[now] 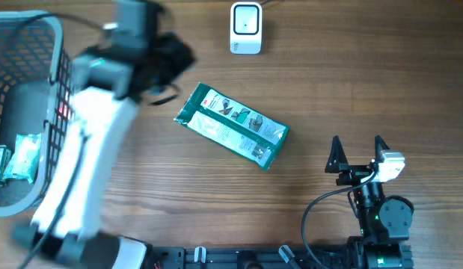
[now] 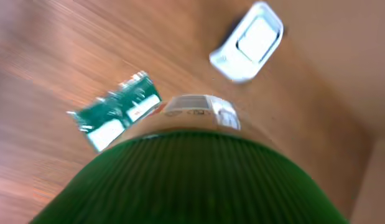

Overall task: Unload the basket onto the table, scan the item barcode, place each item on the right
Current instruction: 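Place the green-lidded jar beside the wipes pack and release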

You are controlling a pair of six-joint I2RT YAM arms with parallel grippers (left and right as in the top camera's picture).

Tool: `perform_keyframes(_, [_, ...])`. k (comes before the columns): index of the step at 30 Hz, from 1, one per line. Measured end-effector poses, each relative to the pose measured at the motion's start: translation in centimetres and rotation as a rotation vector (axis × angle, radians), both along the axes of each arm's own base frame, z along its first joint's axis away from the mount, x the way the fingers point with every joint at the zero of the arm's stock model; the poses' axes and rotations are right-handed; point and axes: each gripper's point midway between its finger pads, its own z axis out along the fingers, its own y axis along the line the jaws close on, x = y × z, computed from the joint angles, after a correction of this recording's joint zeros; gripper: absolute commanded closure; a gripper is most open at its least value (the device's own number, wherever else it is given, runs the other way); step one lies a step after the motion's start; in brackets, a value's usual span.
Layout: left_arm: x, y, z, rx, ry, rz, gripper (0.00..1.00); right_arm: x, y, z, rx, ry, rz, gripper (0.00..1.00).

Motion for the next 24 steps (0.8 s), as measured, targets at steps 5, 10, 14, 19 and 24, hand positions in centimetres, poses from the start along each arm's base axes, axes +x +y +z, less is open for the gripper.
perform_keyframes(5, [2.0,-11.1,-12.2,0.078,0.156,-0.197,0.46,0.0,0.0,0.0,0.0,0.0,0.0,0.0])
perform_keyframes(10, [-1.4,-18.0,-21.5,0.159,0.283,-0.341,0.44,0.0,0.0,0.0,0.0,0.0,0.0,0.0])
perform_keyframes(14, [-3.1,-21.7,-22.6,0.158,0.253,-0.415,0.21,0.0,0.0,0.0,0.0,0.0,0.0,0.0])
perform_keyframes(19, [-3.2,-21.9,-22.6,0.188,0.231,-0.453,0.0,0.0,0.0,0.0,0.0,0.0,0.0,0.0])
perform_keyframes(24, [-1.6,-20.5,-18.7,0.302,0.169,-0.519,0.0,0.0,0.0,0.0,0.0,0.0,0.0,0.0])
